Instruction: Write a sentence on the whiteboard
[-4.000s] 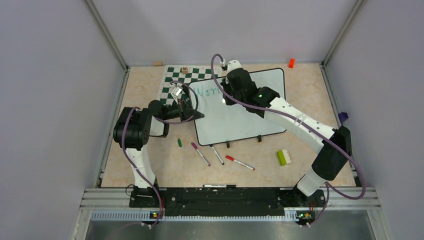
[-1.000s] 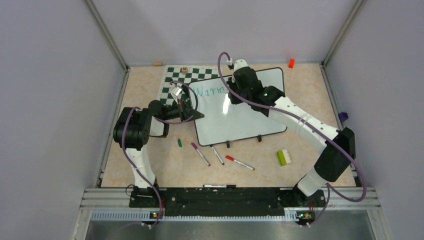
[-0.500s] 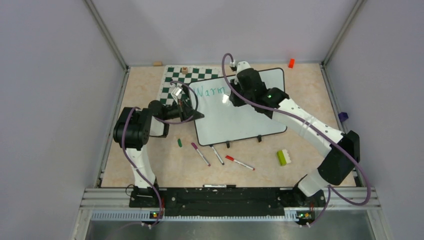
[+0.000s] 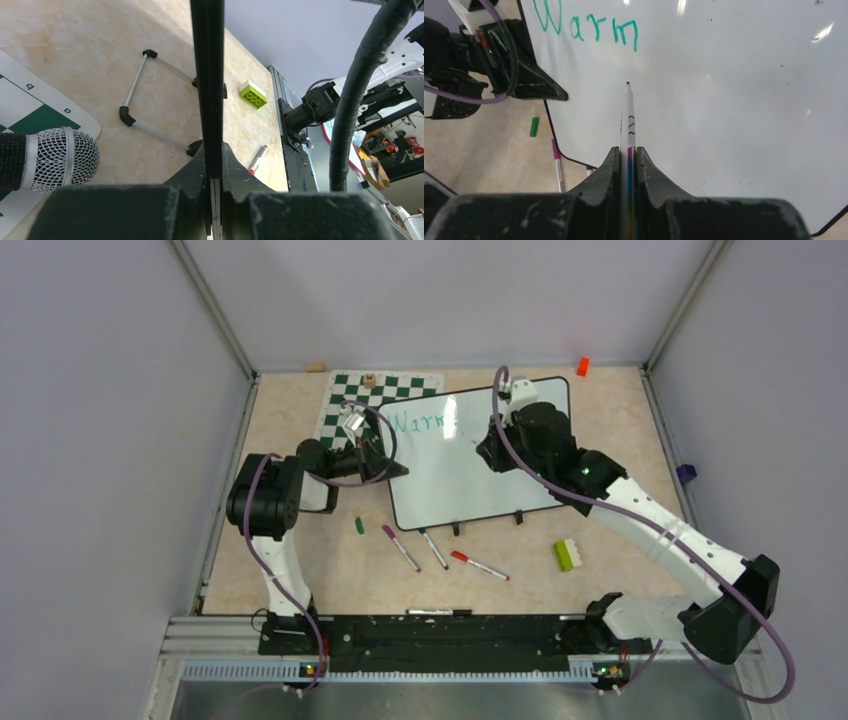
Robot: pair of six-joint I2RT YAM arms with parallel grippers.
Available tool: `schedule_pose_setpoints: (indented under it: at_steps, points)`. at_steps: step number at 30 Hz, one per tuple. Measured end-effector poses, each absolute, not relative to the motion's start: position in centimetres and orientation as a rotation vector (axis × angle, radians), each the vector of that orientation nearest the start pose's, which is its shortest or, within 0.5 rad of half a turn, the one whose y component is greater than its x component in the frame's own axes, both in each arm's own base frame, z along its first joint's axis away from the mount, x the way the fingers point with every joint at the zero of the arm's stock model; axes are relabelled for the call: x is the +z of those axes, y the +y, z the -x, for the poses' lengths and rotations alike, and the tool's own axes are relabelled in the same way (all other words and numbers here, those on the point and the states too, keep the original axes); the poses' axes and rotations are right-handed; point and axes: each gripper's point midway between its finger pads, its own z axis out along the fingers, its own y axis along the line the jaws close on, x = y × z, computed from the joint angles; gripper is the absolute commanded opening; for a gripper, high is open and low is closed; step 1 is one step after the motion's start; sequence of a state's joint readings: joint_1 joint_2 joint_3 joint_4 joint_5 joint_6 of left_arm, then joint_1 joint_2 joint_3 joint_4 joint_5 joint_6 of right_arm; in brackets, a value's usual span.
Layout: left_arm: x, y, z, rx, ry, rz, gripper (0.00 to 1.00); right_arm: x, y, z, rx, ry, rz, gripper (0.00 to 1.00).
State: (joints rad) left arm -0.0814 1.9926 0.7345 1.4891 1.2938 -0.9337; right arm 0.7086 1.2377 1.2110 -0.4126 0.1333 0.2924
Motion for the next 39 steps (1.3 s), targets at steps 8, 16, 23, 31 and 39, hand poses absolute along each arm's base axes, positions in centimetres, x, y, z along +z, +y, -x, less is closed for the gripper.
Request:
schedule_pose_setpoints:
  at_steps: [8, 16, 23, 31, 39]
  points:
    - [13.7, -20.6, -34.1, -1.63, 1.661, -0.597, 0.0, 24.9, 22.7, -28.6, 0.473, 2.046, 0.336, 0.0]
    - [13.7, -20.6, -34.1, -1.629, 1.659, -0.599, 0.0, 24.8, 21.9, -27.7, 0.49, 2.043, 0.294, 0.0]
    - [13.7, -20.6, -34.1, -1.625, 1.657, -0.6, 0.0, 25.5, 21.5, -27.3, 0.507, 2.042, 0.251, 0.0]
    - [13.6, -20.6, -34.2, -1.616, 1.654, -0.604, 0.0, 25.1, 21.4, -26.9, 0.524, 2.079, 0.213, 0.0]
    - [13.5, -20.6, -34.3, -1.619, 1.659, -0.591, 0.0, 24.8, 21.3, -26.8, 0.513, 2.094, 0.208, 0.0]
